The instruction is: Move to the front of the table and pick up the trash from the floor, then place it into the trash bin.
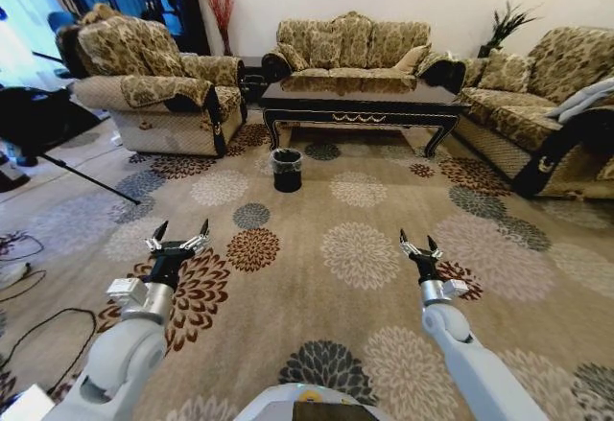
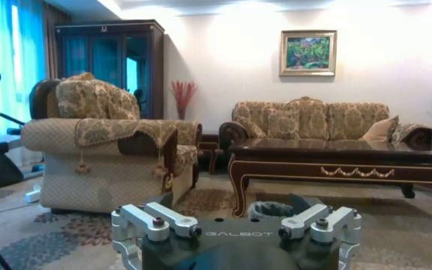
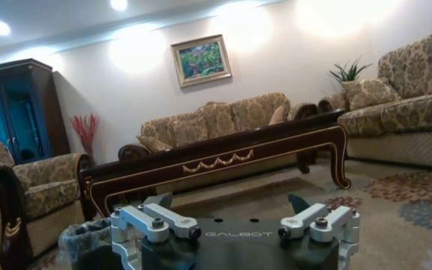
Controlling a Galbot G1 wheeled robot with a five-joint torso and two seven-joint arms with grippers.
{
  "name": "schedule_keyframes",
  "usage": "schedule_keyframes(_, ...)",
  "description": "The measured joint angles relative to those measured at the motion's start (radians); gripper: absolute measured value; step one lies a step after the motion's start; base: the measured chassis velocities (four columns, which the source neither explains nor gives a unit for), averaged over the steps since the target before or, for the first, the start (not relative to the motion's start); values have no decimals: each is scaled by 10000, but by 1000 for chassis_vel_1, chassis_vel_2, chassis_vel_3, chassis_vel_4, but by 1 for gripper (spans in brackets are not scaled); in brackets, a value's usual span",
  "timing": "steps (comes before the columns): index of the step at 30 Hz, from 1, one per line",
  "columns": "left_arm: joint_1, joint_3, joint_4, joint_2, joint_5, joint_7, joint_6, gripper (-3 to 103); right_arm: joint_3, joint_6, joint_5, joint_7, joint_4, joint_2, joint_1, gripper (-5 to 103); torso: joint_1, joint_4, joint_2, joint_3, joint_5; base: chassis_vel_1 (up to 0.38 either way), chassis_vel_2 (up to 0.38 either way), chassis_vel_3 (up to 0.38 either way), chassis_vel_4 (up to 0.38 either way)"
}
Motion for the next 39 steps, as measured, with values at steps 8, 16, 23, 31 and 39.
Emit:
schedule_keyframes(8, -292, -112, -48, 157, -294, 0, 88, 100, -122, 0, 1, 18, -205, 91, 144, 100, 100, -1, 317, 212, -3, 0, 0, 0, 0)
schedule_keyframes(16, -468, -202, -84, 280, -380, 140, 133, 100, -268, -9, -66, 119, -315, 138, 348, 100, 212, 1, 630, 414, -2, 0, 0, 0, 0)
schedule_keyframes(23, -715, -521, -110, 522, -498, 288, 223, 100, 458, -63, -1584, 243, 225, 10, 526, 100, 308, 5, 953, 641, -1, 0, 0, 0, 0)
schedule_keyframes(31, -955, -872, -52, 720, -922, 338, 360, 100, 1737, -137, -2814, -146, 1457, -552, -86, 100, 427, 6, 1263, 833, -5, 0, 0, 0, 0)
schedule_keyframes(39, -1272, -1334, 182, 1053, -1486, 433, 500, 100, 2374, -2178, -3140, 1692, 4193, -1141, -2450, 100, 543, 4, 1577, 1027, -3, 0, 0, 0, 0)
